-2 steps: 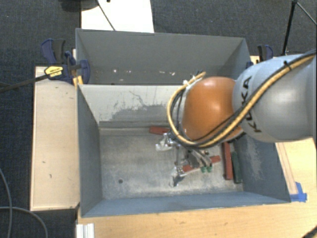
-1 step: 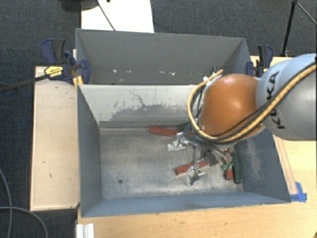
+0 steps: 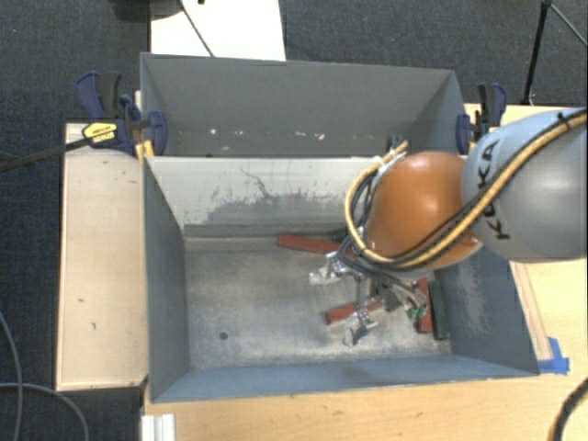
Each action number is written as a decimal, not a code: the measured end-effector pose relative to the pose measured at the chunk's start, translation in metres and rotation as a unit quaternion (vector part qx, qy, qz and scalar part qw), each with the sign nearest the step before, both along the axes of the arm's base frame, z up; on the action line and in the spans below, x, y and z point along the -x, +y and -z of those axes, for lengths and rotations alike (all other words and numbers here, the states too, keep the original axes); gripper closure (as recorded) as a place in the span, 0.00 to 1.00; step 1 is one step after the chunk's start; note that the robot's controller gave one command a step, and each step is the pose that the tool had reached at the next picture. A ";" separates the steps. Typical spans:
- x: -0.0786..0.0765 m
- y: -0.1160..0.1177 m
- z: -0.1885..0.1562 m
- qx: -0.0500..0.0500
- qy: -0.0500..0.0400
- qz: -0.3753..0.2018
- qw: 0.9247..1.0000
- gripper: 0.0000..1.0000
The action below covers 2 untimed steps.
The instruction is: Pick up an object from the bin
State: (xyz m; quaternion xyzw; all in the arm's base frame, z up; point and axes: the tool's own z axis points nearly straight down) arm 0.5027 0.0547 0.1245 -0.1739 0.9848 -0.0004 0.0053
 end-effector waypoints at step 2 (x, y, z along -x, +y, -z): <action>-0.012 -0.034 0.049 -0.001 -0.006 -0.152 0.988 1.00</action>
Offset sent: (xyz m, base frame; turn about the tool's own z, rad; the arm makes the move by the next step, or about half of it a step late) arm 0.0057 -0.0372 -0.0545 -0.3095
